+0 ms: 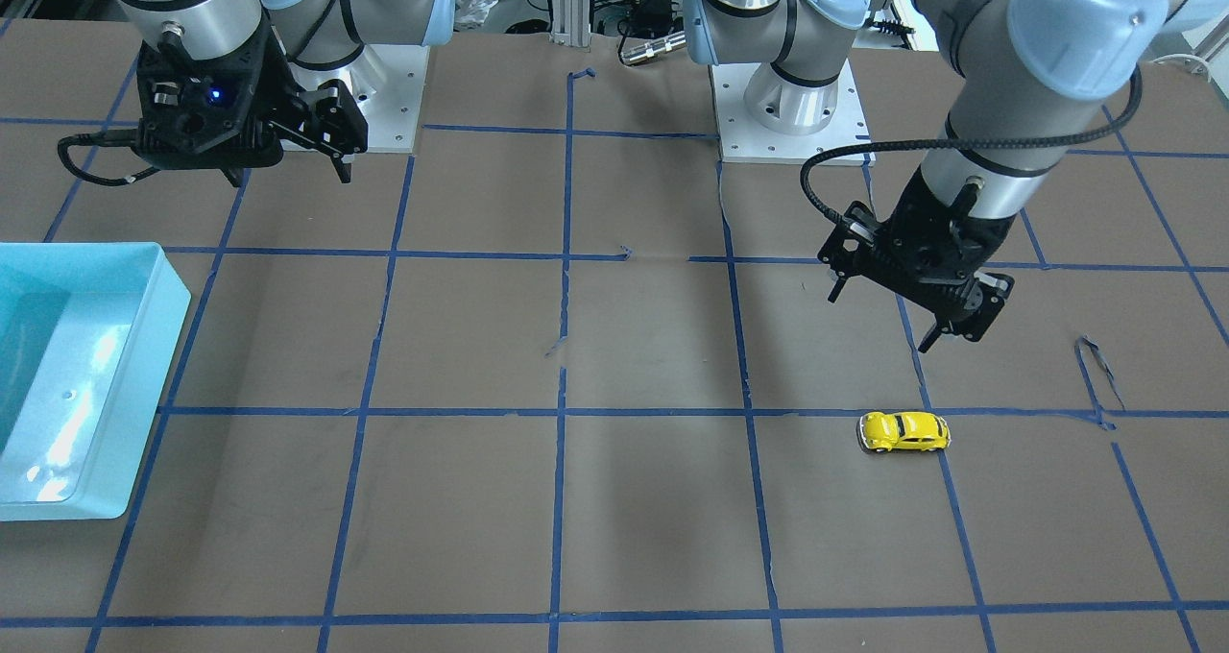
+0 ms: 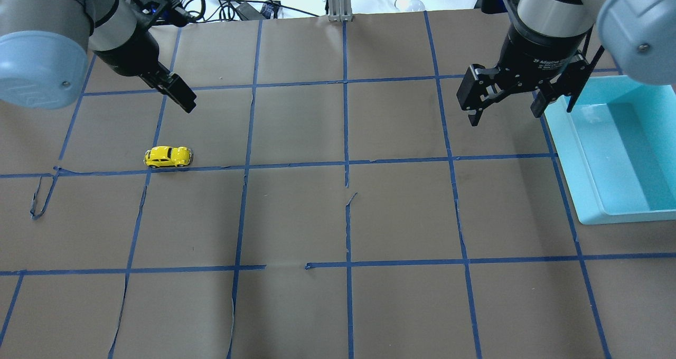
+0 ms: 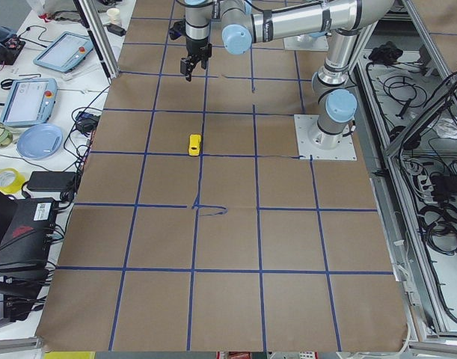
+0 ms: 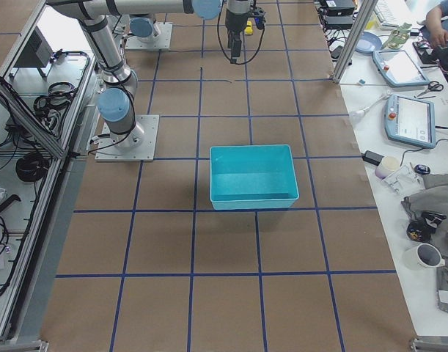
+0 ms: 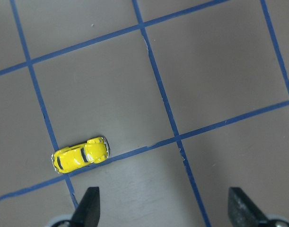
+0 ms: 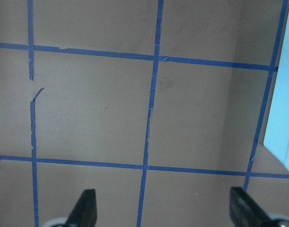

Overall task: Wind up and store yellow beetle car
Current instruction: 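Lower the left gripper over the yellow beetle toy car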

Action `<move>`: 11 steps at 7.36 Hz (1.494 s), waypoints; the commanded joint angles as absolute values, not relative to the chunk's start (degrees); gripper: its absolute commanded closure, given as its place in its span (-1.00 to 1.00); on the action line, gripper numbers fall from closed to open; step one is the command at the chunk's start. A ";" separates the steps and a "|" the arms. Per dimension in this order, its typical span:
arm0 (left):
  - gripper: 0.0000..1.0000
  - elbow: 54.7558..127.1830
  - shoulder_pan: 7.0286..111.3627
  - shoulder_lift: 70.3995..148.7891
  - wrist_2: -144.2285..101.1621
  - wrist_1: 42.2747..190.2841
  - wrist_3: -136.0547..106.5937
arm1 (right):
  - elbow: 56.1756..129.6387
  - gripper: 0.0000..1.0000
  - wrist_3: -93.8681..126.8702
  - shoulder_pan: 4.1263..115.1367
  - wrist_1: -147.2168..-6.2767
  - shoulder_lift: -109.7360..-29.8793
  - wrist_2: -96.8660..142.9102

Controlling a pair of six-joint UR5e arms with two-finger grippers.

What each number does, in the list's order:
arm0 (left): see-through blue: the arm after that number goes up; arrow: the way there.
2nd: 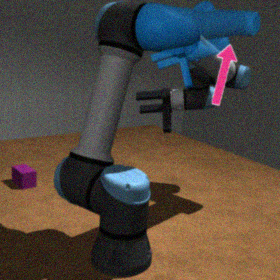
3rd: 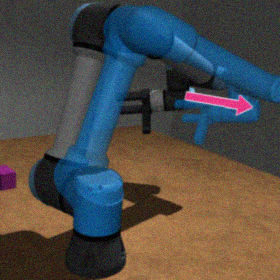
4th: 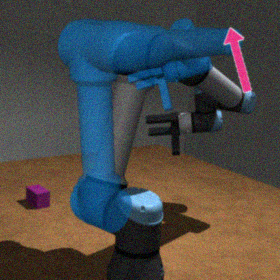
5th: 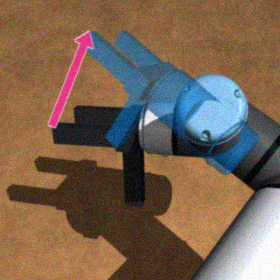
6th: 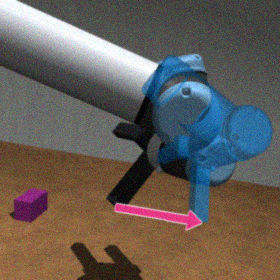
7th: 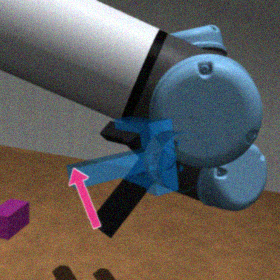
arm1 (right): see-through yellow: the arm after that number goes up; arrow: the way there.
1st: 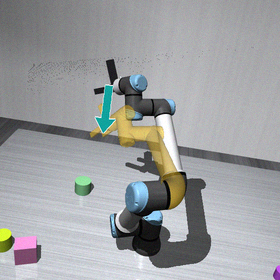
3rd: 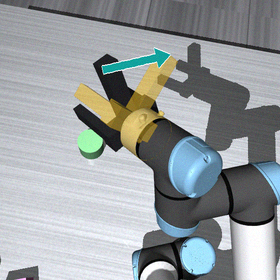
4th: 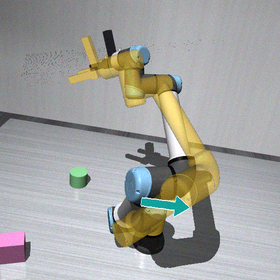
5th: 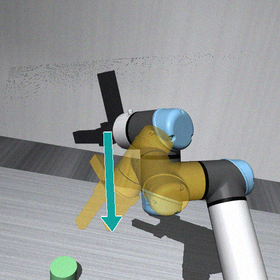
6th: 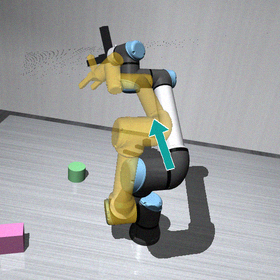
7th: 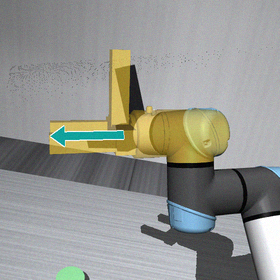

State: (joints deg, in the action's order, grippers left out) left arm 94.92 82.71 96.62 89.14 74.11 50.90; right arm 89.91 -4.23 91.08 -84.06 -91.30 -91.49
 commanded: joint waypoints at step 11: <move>-0.77 102.13 73.48 113.55 90.88 56.60 109.07 | 89.91 -1.00 -4.13 91.14 -83.94 -91.23 -91.49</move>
